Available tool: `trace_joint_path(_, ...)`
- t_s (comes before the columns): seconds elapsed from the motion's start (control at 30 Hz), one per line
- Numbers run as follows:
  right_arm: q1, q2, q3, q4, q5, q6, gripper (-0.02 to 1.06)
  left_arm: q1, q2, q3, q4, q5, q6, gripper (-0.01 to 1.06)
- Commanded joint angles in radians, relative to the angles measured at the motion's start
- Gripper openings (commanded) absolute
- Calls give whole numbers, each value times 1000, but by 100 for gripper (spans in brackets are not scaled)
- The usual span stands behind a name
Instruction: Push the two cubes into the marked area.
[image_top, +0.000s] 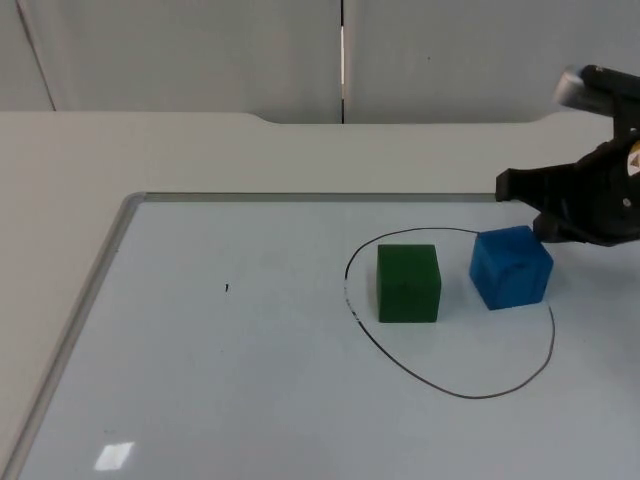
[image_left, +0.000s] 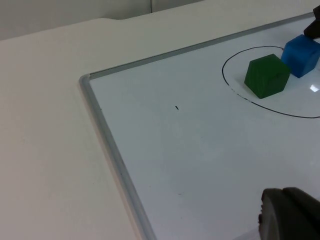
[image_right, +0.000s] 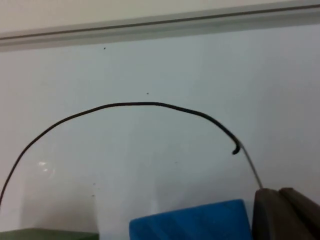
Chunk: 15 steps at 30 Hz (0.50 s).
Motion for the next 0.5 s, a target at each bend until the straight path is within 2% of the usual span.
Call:
trace_joint_path(0.0, 8, -1, 4, -3, -19, -9, 0, 1, -4, 5, 3, 3, -6, 0)
trace_joint_path(0.47, 48, -1, 4, -3, -15, 10, 0, 1, -4, 5, 3, 3, -6, 0)
